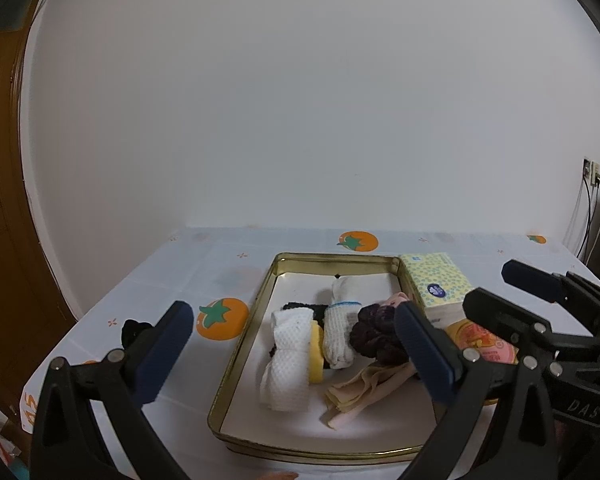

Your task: Organize soft objects

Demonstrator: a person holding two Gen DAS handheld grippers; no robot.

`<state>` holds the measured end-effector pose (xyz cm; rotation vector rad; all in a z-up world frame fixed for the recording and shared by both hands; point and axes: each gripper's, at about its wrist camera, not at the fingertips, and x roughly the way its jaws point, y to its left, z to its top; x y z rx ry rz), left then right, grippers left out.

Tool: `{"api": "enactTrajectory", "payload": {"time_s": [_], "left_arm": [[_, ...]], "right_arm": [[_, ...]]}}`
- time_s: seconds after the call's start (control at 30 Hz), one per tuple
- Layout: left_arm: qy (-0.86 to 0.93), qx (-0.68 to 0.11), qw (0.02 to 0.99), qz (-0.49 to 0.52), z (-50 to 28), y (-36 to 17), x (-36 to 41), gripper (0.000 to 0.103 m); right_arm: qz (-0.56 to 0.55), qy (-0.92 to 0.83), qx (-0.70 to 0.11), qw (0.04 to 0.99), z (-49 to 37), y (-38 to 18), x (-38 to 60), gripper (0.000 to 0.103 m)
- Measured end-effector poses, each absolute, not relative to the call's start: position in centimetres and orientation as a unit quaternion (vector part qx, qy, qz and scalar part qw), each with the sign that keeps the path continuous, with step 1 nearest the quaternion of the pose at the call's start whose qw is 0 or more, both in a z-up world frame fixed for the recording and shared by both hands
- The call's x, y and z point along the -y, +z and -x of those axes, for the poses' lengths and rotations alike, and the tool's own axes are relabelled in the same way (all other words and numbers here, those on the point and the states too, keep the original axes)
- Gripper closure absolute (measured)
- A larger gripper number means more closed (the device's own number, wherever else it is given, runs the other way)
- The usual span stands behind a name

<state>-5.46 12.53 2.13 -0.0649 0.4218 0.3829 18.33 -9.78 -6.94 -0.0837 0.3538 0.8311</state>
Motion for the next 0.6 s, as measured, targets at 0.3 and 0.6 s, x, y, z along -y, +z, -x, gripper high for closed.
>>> {"api": "enactTrajectory", "payload": {"time_s": [0.3,0.6], "left_arm": [[0.191,-0.215,0.957,0.03,5.12,1.94,-12.5,0.001],[0.188,-0.226,0.955,0.034,4.75,1.37,-12.7,0.001]], "right_arm": [[0.035,0.396,-0.172,0.901,-18.29,-6.82,10.2,0.034],[0.032,0.396,-0.179,0.9,-18.44,-7.2,9.92,0.034]]}}
